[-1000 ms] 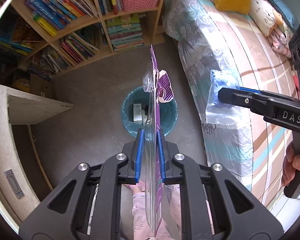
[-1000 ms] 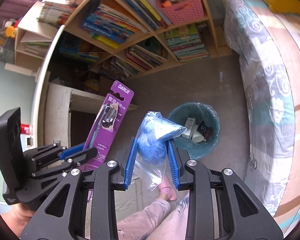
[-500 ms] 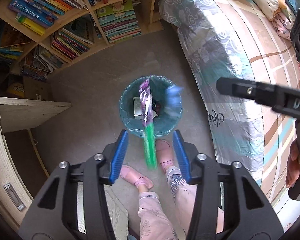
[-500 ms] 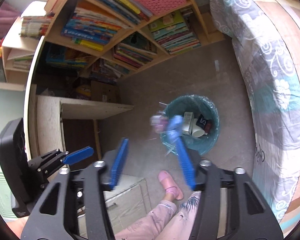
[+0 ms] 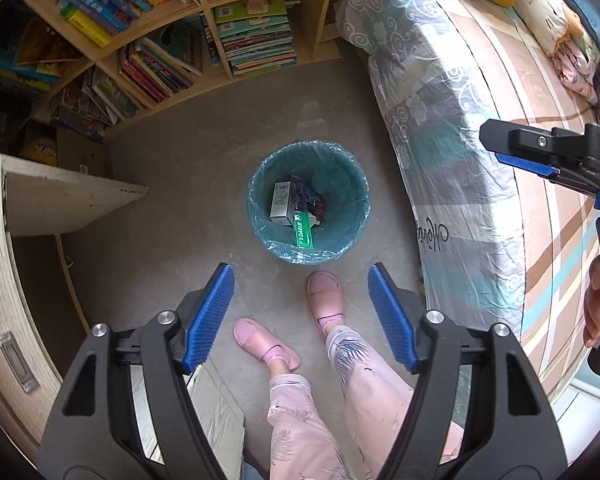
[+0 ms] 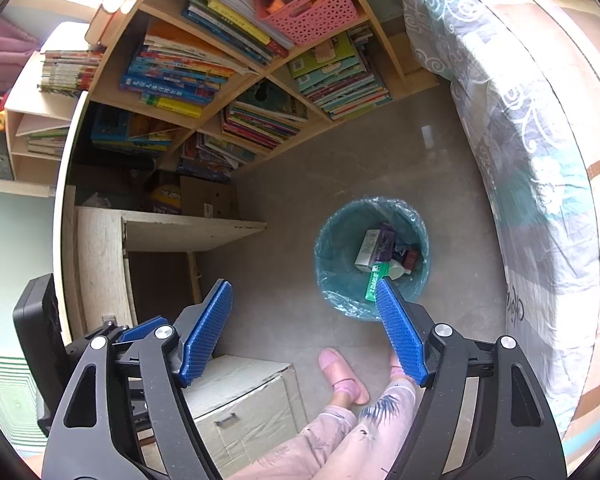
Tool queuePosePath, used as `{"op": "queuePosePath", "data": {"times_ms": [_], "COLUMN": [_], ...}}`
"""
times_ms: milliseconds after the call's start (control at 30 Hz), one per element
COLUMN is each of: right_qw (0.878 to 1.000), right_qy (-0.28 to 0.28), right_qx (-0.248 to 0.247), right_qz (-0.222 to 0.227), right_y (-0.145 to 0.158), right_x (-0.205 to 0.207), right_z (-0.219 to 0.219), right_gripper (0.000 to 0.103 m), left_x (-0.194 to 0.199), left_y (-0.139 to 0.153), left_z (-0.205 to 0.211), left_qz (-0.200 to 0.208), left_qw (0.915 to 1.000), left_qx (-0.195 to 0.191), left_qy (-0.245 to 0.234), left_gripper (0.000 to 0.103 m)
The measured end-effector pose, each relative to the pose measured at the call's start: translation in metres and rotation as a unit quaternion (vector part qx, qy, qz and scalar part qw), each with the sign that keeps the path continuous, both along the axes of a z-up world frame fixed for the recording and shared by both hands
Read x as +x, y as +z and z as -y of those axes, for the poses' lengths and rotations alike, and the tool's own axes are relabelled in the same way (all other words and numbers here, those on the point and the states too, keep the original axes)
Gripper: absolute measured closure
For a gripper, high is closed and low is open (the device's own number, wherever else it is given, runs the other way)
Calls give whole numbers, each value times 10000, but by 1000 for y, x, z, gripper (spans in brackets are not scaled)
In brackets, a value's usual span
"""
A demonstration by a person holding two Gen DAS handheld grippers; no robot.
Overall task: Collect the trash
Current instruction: 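Return both open tools to the table objects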
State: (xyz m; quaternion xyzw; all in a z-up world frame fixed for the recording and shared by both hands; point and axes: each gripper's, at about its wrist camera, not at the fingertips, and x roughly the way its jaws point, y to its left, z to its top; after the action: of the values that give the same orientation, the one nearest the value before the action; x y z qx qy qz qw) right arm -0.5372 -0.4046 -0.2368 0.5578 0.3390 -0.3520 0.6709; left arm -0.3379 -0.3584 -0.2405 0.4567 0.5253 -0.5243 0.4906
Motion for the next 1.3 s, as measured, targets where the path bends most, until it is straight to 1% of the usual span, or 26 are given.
{"op": "queuePosePath", "data": {"times_ms": [33,167,200,267,333,433,633,733,1100,1300], "right_qw": [10000,10000,10000,10000,9999,9999,9995,9994,9976,9958], "right_qy": [5,28,23,16,10,21,117,132,364,517], "right_qx": [-2,-42,-55,-76,-50,-69,-235,-303,-590,-730], "right_qz": [-8,5,-3,-18,-95,-130,-156,-129,71,195], "right_y": [1,6,8,11,12,17,38,48,89,110], "right_x": [0,3,4,6,8,9,14,16,33,47], "right_z": [0,-3,-3,-4,-5,-6,-10,-11,-14,-19], "right_gripper": [24,21,17,15,15,15,14,14,14,14], "left_x": [2,6,8,11,12,15,20,25,44,51], "left_y": [2,9,11,14,20,29,53,63,105,122], "left_z": [-2,-6,-7,-8,-10,-13,-22,-25,-39,-48], "left_qz": [20,94,108,130,130,154,270,232,401,486], "left_qw": [10000,9999,9998,9997,9996,9993,9980,9979,9937,9921], "left_qx": [-25,-100,-123,-164,-214,-309,-541,-586,-956,-1050], "left_qy": [20,69,84,119,143,150,160,154,429,489], "left_gripper": [30,28,27,23,17,14,7,7,7,7]}}
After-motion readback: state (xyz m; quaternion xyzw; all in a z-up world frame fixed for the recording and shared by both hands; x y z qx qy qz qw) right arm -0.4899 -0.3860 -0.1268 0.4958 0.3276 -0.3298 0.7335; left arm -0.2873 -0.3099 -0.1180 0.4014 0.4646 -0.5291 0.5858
